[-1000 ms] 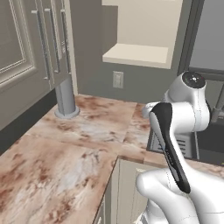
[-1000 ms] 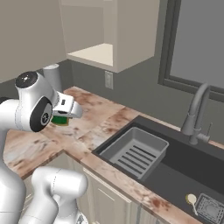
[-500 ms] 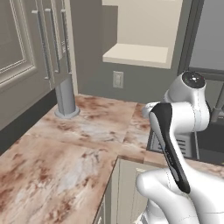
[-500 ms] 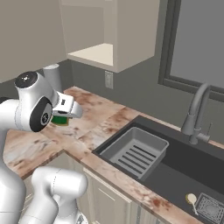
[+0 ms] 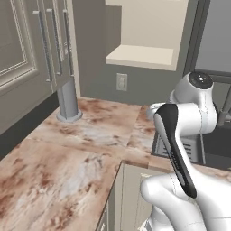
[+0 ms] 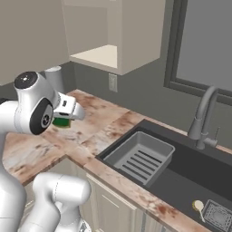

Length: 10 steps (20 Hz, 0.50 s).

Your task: Pick up the dish brush and sponge from the sink, and place them back in the cabinet, and close the cabinet door.

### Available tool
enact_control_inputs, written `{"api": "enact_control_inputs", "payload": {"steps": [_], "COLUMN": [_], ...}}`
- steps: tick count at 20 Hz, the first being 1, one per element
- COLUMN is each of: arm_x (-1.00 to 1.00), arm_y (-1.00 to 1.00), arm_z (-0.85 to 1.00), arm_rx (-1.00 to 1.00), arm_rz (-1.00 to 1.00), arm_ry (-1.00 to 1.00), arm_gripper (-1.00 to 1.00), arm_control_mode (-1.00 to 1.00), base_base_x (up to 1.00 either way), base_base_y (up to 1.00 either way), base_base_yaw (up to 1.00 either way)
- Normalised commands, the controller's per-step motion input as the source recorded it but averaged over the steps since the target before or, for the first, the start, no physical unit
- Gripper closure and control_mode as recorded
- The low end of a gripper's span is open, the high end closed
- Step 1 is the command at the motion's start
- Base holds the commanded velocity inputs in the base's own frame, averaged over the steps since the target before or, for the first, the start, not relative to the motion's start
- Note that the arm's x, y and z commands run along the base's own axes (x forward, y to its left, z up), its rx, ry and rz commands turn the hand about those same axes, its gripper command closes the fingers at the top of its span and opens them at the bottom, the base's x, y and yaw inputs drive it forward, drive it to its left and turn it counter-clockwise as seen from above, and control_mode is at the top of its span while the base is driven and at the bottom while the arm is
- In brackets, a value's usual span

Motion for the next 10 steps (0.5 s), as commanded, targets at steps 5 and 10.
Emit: {"api": "enact_control_inputs", "payload": {"steps": [5,10], "arm_x": [0.05,0.2], "arm_y": [0.09,0.04], "arm_z": [0.46,0.52], "arm_rx": [0.0,0.0], "arm_rz": [0.0,-0.04], "arm_ry": [-0.05,-0.06], "arm_gripper": [1.0,1.0], "arm_control_mode": [-1.0,-1.0], "base_base_x": [0.0,0.0], "base_base_y": [0.0,0.0], "base_base_yaw": [0.0,0.0]}}
